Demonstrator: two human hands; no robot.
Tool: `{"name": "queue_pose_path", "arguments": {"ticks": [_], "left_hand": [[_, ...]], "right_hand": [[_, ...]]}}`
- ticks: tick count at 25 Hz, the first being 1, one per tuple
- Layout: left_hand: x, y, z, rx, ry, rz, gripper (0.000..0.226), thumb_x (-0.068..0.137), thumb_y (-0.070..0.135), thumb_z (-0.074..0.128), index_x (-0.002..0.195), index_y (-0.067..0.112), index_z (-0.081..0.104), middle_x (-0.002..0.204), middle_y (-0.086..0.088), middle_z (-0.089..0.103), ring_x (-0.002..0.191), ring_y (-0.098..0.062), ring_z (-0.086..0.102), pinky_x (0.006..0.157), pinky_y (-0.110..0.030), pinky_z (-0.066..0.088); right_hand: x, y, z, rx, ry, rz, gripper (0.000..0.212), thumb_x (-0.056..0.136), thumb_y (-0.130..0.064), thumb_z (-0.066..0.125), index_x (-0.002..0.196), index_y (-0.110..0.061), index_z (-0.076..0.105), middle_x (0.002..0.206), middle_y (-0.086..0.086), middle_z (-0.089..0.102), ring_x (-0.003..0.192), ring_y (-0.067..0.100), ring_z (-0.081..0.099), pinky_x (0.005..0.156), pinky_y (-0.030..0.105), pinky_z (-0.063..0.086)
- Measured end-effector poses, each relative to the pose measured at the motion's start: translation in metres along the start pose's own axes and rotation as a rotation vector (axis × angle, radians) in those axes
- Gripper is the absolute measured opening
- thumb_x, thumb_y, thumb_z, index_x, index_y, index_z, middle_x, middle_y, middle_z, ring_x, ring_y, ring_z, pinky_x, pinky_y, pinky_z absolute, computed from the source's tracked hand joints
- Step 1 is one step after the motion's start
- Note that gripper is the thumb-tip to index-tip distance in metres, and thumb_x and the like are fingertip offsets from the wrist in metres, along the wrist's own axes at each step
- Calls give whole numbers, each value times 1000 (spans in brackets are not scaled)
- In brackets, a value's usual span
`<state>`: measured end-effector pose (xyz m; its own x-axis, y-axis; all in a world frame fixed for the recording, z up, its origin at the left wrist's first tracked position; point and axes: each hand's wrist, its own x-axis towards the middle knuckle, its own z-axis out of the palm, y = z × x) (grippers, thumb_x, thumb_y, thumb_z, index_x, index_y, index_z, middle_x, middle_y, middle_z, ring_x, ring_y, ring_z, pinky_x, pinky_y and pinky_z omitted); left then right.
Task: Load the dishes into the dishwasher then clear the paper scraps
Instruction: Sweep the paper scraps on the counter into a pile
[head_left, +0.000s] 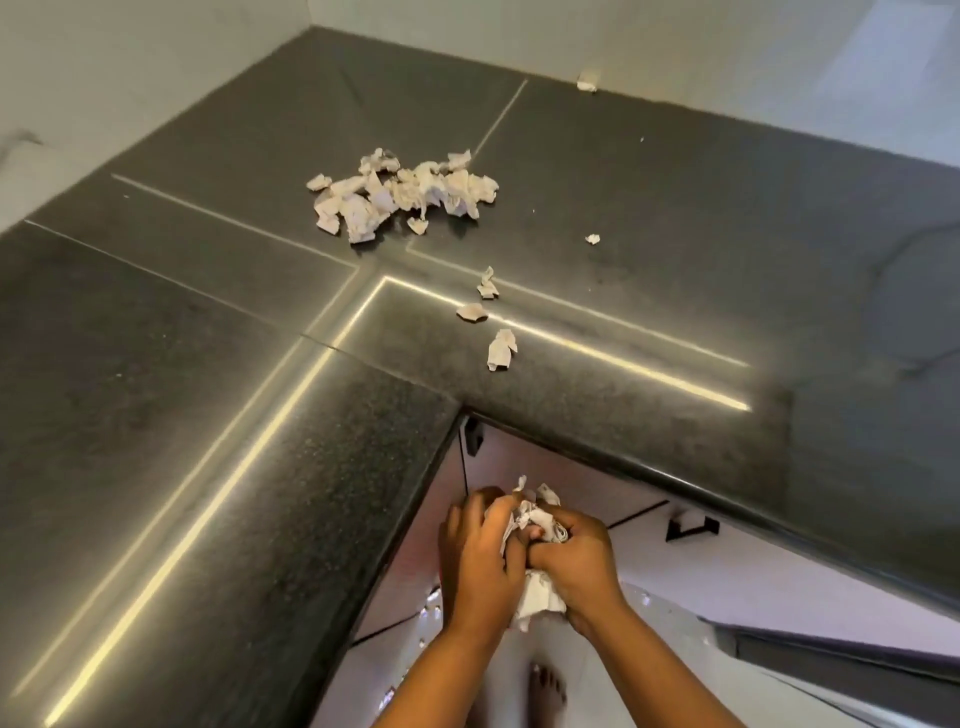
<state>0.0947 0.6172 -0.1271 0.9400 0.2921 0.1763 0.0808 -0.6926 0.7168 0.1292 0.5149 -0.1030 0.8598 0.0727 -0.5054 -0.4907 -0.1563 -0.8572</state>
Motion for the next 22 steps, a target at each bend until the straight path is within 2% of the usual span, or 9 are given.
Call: {"name": "queue_pose_path", "arguments": {"ticks": [3, 6, 8, 10, 12, 14, 17, 19, 22], "left_hand": [[-11, -40, 35, 18, -61, -102, 44, 71, 26, 41, 113, 32, 50, 110, -7, 64, 88, -30, 61, 76, -40, 53], [-12, -79, 71, 46, -140, -167, 45, 71, 26, 41, 115, 31, 50, 108, -9, 65, 87, -31, 62, 77, -40, 54], [-12, -108, 101, 66, -187, -174, 36, 73, 20, 53, 109, 23, 61, 102, -8, 67, 86, -30, 64, 75, -42, 55], [-8, -136, 128, 96, -238, -239, 34, 75, 12, 65, 109, 17, 66, 105, -8, 67, 92, -32, 64, 82, -41, 53], [-6, -163, 155, 105, -345, -359, 35, 83, 20, 64, 118, 23, 62, 115, 0, 63, 105, -22, 60, 90, -31, 45], [-7, -189, 178, 51, -401, -461, 31, 88, 35, 59, 118, 28, 61, 117, 7, 63, 107, -12, 57, 89, -22, 40], [-13, -217, 199, -134, -389, -601, 33, 91, 35, 57, 121, 22, 60, 117, 4, 63, 110, -12, 57, 94, -26, 43], [-11, -220, 199, -210, -367, -643, 29, 94, 30, 52, 118, 18, 61, 116, 5, 62, 112, -14, 57, 96, -30, 44], [-8, -215, 195, -326, -254, -742, 25, 98, 24, 46, 113, 17, 64, 113, 9, 61, 110, -11, 56, 93, -25, 40]], "right_hand": [[30, 45, 9, -59, 20, 135, 32, 67, 15, 61, 79, -12, 71, 75, 5, 69, 73, 20, 64, 66, 28, 51], [65, 89, 16, -158, -45, 181, 21, 77, 5, 65, 89, -10, 69, 84, 5, 67, 79, 16, 61, 69, 23, 48], [93, 122, 21, -191, -24, 201, 20, 77, 1, 67, 95, -9, 70, 88, 4, 69, 83, 16, 63, 70, 20, 50], [122, 153, 26, -200, 30, 300, 28, 74, 0, 70, 100, -8, 69, 93, 7, 69, 89, 22, 65, 74, 25, 53], [148, 185, 29, -209, 26, 366, 32, 72, 0, 71, 103, -4, 68, 91, 8, 68, 86, 23, 65, 65, 18, 52], [168, 208, 34, -242, -24, 381, 35, 74, -4, 70, 109, -1, 65, 91, 9, 66, 82, 20, 62, 52, 10, 44], [182, 224, 40, -493, -127, 321, 64, 63, -33, 68, 122, -9, 60, 113, 10, 66, 103, 21, 62, 77, 21, 46], [185, 226, 41, -502, -127, 298, 54, 70, -24, 68, 123, -14, 60, 115, 8, 67, 99, 19, 63, 85, 25, 51], [182, 220, 35, -487, -144, 267, 43, 82, -8, 65, 124, -13, 58, 117, 6, 65, 92, 12, 61, 68, 7, 46]]}}
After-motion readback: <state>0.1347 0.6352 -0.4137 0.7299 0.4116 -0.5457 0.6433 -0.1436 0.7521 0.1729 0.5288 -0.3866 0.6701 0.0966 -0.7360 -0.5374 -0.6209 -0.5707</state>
